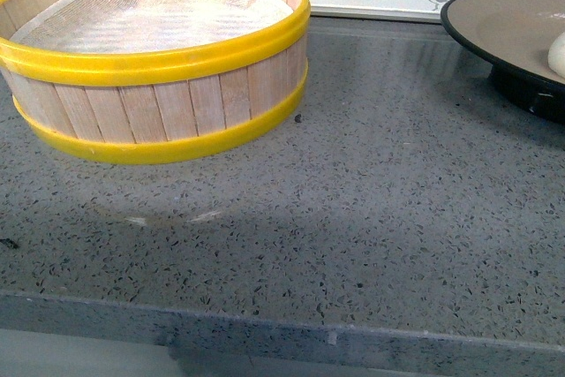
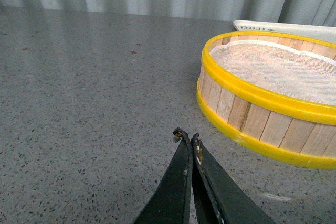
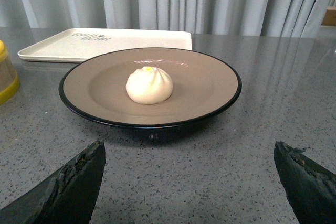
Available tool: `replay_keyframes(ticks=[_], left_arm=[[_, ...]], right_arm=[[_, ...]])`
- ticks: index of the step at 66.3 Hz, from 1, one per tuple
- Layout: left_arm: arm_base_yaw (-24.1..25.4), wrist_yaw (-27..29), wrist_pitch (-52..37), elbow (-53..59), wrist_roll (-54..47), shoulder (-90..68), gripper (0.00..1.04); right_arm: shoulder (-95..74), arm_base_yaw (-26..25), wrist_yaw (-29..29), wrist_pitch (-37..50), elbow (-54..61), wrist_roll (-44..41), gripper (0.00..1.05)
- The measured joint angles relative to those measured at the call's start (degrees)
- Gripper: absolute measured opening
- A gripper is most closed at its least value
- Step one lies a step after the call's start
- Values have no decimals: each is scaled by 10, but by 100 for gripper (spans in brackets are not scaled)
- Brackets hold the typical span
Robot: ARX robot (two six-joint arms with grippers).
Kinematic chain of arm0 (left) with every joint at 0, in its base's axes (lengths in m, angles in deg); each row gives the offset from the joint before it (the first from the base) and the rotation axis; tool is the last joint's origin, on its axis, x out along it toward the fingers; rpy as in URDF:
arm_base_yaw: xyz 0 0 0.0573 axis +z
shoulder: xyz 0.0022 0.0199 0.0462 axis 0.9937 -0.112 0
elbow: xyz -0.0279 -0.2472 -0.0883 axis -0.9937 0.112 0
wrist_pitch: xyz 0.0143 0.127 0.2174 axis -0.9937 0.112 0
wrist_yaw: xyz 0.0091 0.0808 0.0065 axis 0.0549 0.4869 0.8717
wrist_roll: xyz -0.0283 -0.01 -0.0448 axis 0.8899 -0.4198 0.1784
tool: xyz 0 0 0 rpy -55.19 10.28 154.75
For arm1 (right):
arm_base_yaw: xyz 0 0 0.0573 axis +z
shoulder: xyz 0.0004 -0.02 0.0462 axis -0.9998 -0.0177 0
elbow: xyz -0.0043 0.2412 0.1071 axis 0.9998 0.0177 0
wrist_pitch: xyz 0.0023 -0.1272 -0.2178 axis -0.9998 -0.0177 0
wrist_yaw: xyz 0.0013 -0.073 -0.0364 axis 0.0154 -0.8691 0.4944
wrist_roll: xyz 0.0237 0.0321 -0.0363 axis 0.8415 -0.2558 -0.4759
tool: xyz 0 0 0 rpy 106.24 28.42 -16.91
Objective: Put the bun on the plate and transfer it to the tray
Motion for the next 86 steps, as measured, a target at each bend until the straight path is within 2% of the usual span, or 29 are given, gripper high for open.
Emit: replay_keyframes(ticks=[32,36,40,54,76,83,86], left_arm=[[0,0,69,0,1,83,4],[0,0,135,0,1,132,4],[0,0,165,0,1,166,4],[0,0,170,0,1,180,4],[0,0,170,0,1,180,59],[0,0,170,0,1,180,82],[0,0,170,0,1,180,93]], right_arm=[[0,0,0,0,0,0,96],[0,0,0,0,0,0,96],[0,0,0,0,0,0,96],[0,0,0,0,0,0,96],[0,0,0,0,0,0,96],[0,0,0,0,0,0,96],[-17,9,-44,-3,-6,-41,96]])
